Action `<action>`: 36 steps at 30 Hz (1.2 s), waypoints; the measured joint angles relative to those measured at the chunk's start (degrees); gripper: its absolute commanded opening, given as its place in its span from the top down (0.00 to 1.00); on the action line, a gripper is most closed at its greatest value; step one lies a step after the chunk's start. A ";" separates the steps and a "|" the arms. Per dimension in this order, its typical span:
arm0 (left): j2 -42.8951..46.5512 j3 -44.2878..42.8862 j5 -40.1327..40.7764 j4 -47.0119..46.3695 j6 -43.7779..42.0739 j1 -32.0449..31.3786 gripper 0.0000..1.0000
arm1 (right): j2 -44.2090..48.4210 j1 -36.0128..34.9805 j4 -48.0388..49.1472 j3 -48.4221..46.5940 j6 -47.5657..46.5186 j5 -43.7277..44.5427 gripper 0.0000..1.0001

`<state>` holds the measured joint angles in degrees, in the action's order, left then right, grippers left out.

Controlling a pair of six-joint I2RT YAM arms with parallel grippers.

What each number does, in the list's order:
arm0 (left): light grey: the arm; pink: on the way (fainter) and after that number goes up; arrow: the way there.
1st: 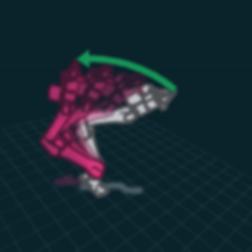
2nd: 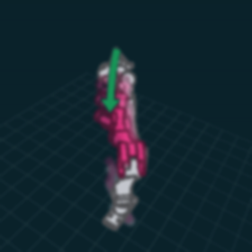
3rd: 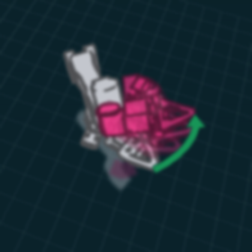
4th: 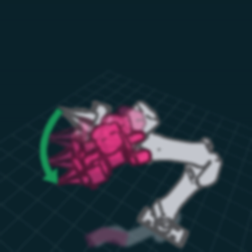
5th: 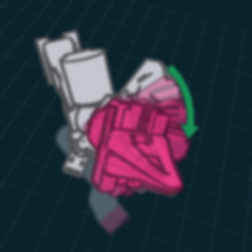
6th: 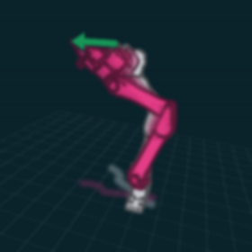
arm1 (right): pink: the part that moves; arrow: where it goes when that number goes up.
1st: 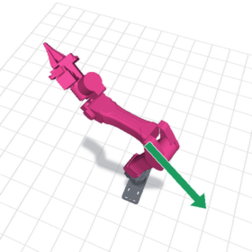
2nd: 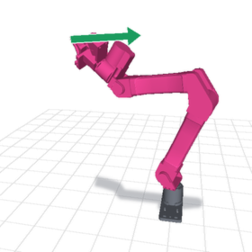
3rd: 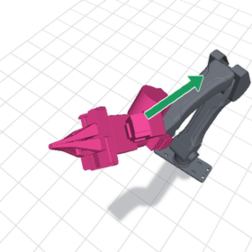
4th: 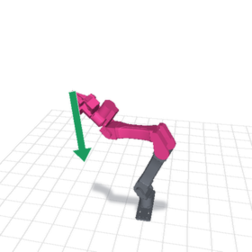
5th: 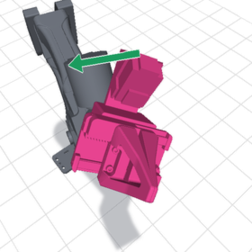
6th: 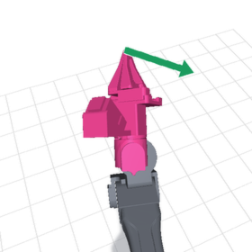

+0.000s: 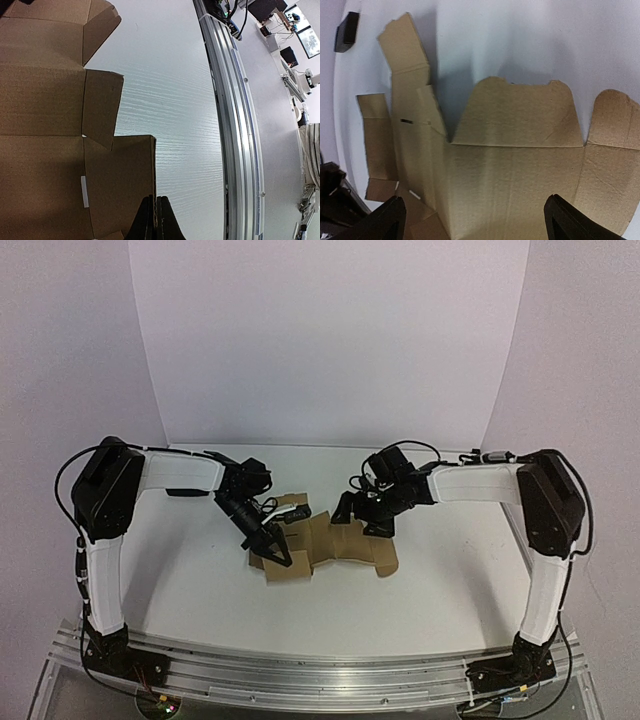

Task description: Fold the paper box

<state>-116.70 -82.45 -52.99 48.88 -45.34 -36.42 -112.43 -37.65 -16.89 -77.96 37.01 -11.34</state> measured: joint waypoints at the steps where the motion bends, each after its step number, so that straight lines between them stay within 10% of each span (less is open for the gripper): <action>1: -0.07 -0.04 -0.02 0.02 0.00 0.00 1.00 | -1.52 0.04 -0.96 -0.91 0.30 0.23 0.02; 36: -2.28 -3.72 -2.41 -1.86 4.62 1.71 1.00 | -8.56 -2.96 9.26 -2.50 10.85 -10.14 0.28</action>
<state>-118.98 -86.17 -55.40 47.03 -40.72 -34.71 -120.99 -40.61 -7.62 -80.47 47.86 -21.47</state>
